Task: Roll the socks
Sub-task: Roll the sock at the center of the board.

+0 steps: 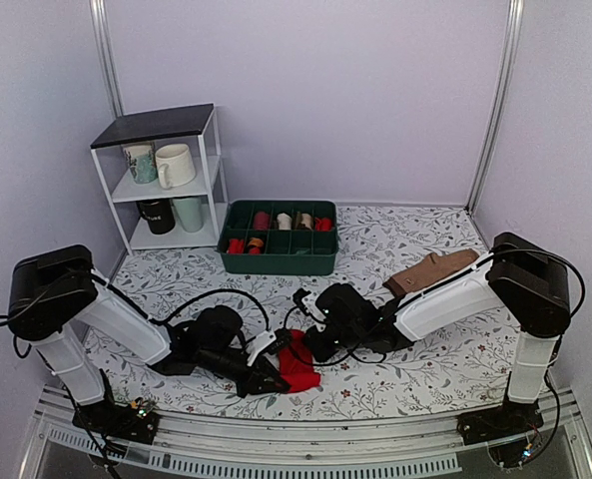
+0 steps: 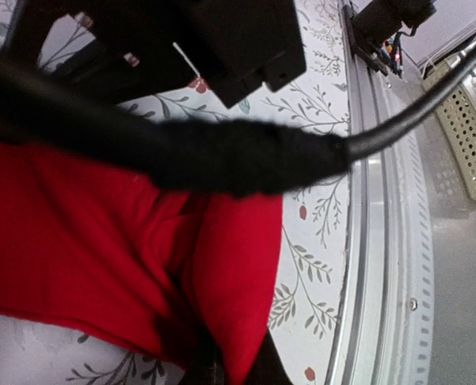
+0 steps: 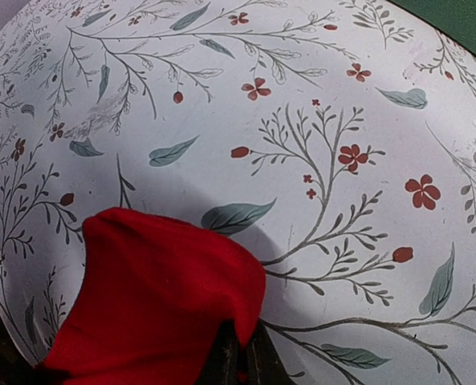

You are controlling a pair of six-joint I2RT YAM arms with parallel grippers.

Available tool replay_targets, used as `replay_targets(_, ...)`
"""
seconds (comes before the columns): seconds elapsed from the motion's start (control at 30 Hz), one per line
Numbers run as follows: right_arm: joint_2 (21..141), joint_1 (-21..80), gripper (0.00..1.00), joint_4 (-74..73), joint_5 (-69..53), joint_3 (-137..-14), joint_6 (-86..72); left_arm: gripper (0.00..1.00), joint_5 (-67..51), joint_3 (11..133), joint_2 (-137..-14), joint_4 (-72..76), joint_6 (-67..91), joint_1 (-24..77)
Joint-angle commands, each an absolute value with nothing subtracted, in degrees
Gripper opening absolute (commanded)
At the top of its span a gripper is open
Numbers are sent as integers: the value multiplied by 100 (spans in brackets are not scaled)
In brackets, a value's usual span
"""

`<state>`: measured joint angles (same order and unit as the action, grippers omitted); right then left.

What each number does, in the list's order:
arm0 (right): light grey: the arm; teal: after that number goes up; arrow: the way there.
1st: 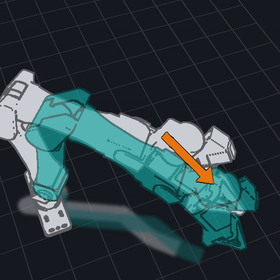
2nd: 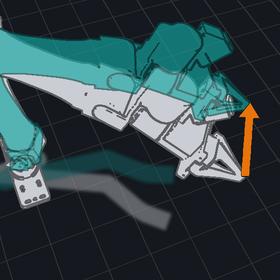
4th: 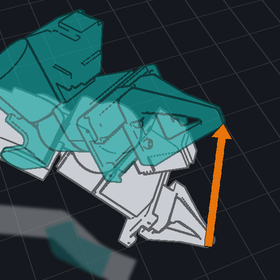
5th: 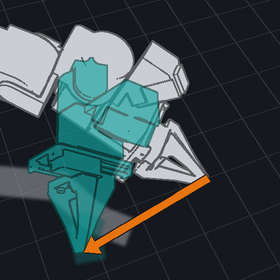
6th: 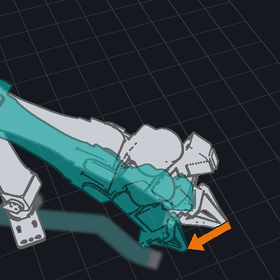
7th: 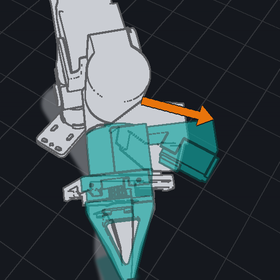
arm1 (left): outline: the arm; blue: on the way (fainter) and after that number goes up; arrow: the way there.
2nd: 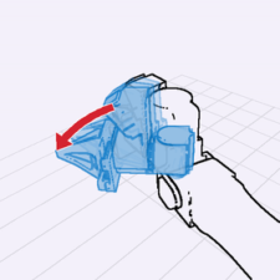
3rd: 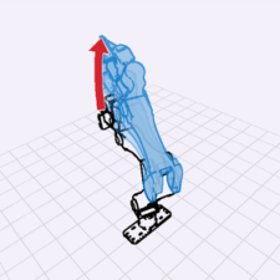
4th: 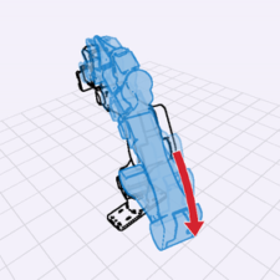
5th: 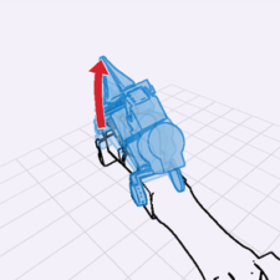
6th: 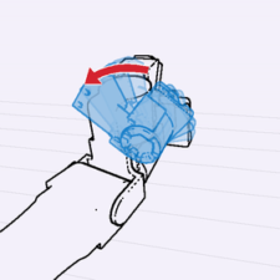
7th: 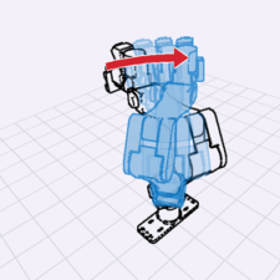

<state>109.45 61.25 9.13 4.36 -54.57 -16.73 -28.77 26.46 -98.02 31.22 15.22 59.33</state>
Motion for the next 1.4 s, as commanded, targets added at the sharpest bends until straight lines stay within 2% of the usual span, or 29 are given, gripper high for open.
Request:
replay_targets(0.0,10991,5968,1,422,661,-5285,-1719,0,-3225,2255,-9748,1975,2156,5972)
replay_targets(0.13,11045,5968,1,435,608,-5286,-1749,0,-3143,2106,-9513,2037,2263,5952)
replay_targets(0.3,11004,5968,2,548,438,-5279,-1635,0,-3372,2085,-9875,2573,2371,5880)
replay_targets(0.5,10659,5968,23,975,-48,-5132,-1322,0,-3484,1935,-9995,2926,2487,5822)
replay_targets(0.73,9931,5968,38,1876,-251,-4665,-1050,0,-3527,1936,-10028,2918,2479,5815)
replay_targets(0.8,9523,5968,41,2523,-756,-4206,-771,0,-3514,1943,-10037,2918,2477,5808)
replay_targets(0.93,8883,5968,47,3893,-2662,-3232,-16,0,-3515,1968,-10057,2909,2470,5804)
replay_targets(1.07,9118,6014,48,3672,-3753,-3256,355,0,-3490,1959,-10061,2912,2479,5806)
replay_targets(1.37,9776,6322,49,3022,-3631,-3682,926,0,-3517,1940,-10129,2976,2500,5806)
